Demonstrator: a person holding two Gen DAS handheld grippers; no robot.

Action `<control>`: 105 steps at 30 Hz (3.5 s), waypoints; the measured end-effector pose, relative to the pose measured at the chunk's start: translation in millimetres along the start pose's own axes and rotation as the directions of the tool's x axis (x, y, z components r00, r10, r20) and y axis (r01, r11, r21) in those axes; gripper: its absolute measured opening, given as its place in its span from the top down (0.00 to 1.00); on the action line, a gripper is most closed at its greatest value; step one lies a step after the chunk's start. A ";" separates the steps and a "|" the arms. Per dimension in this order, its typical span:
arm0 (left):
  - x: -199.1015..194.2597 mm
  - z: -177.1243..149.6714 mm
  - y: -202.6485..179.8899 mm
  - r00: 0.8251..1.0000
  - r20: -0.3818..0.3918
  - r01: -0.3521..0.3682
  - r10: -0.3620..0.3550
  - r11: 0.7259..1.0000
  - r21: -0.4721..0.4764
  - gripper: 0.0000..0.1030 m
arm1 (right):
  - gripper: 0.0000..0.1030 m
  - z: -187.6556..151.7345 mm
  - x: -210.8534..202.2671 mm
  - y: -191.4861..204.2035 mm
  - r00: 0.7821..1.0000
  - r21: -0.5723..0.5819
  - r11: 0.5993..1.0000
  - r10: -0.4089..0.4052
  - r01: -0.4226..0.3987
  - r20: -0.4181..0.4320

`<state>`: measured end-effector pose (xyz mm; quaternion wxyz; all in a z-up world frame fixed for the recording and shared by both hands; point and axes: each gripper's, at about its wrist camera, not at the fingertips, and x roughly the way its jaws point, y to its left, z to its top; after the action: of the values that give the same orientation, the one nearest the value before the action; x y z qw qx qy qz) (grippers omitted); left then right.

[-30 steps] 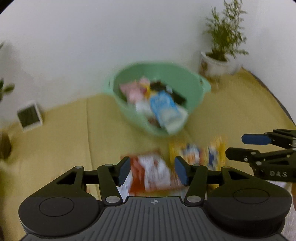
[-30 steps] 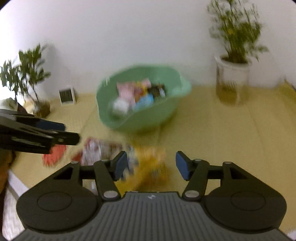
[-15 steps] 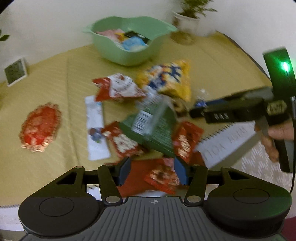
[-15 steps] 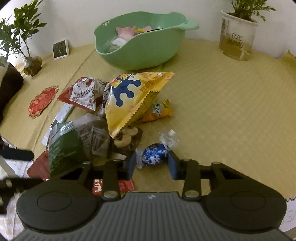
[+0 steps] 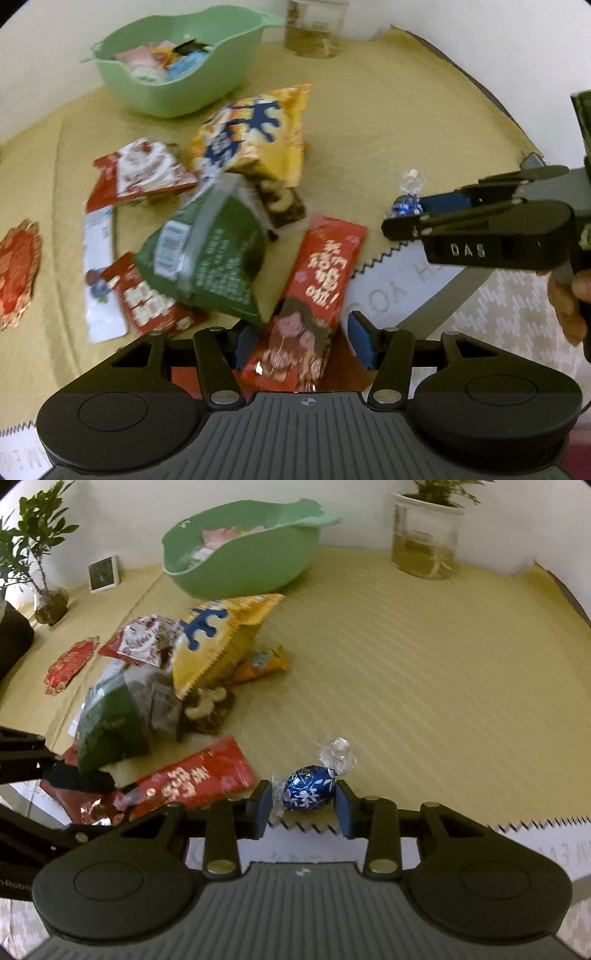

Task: Organize snacks
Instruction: 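Grasp a red candy packet with the left tool while the right tool grasps a blue foil chocolate, then carry the red packet and blue chocolate over the basin and release both, then grasp a brown candy packet with the left tool while the right tool grasps a green bag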

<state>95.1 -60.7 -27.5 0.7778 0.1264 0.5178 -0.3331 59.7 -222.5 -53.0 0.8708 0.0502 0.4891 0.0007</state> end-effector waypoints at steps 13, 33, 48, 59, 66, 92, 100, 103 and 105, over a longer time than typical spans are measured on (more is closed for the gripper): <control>26.2 27.2 -25.6 0.999 -0.020 -0.037 0.038 0.998 0.042 0.09 | 0.59 -12.2 -12.0 -16.1 1.000 0.036 0.999 -0.029 0.029 -0.013; -91.2 64.6 -4.7 0.973 0.229 -0.021 0.018 1.000 0.013 0.09 | 0.59 47.7 -38.4 -0.1 0.985 -0.002 0.997 0.077 -0.078 0.153; -69.8 180.0 80.6 0.934 0.309 -0.169 0.181 0.983 -0.067 0.09 | 0.59 162.5 -15.2 23.9 0.951 -0.076 0.990 0.132 -0.115 0.281; -28.3 206.5 109.8 0.943 0.272 -0.162 0.191 0.979 -0.125 0.07 | 0.59 202.2 30.0 36.3 0.958 -0.095 0.991 0.114 -0.092 0.262; -24.5 204.3 112.6 0.941 0.264 -0.179 0.210 0.974 -0.136 0.00 | 0.32 196.7 34.5 35.4 0.959 -0.088 0.993 0.105 -0.084 0.264; -37.1 6.3 93.0 0.972 0.047 -0.211 0.231 0.942 -0.262 0.00 | 0.18 28.0 9.8 76.4 0.981 0.033 0.982 0.184 -0.186 0.063; -36.2 -4.6 98.9 0.971 0.025 -0.219 0.236 0.934 -0.281 0.00 | 0.18 33.2 32.6 93.6 0.987 0.021 0.987 0.157 -0.158 0.017; -34.6 -3.7 97.9 0.975 0.025 -0.207 0.223 0.938 -0.279 0.00 | 0.29 31.8 31.2 86.9 0.981 0.042 0.980 0.195 -0.196 0.016; -30.8 -1.3 94.7 0.975 0.023 -0.205 0.219 0.940 -0.271 0.00 | 0.34 28.6 26.2 83.7 0.983 0.026 0.983 0.184 -0.184 0.018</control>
<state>148.2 22.6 -14.7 0.8324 0.0666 0.5207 -0.1777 101.7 -140.3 -53.2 0.8700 0.1070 0.4756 0.0740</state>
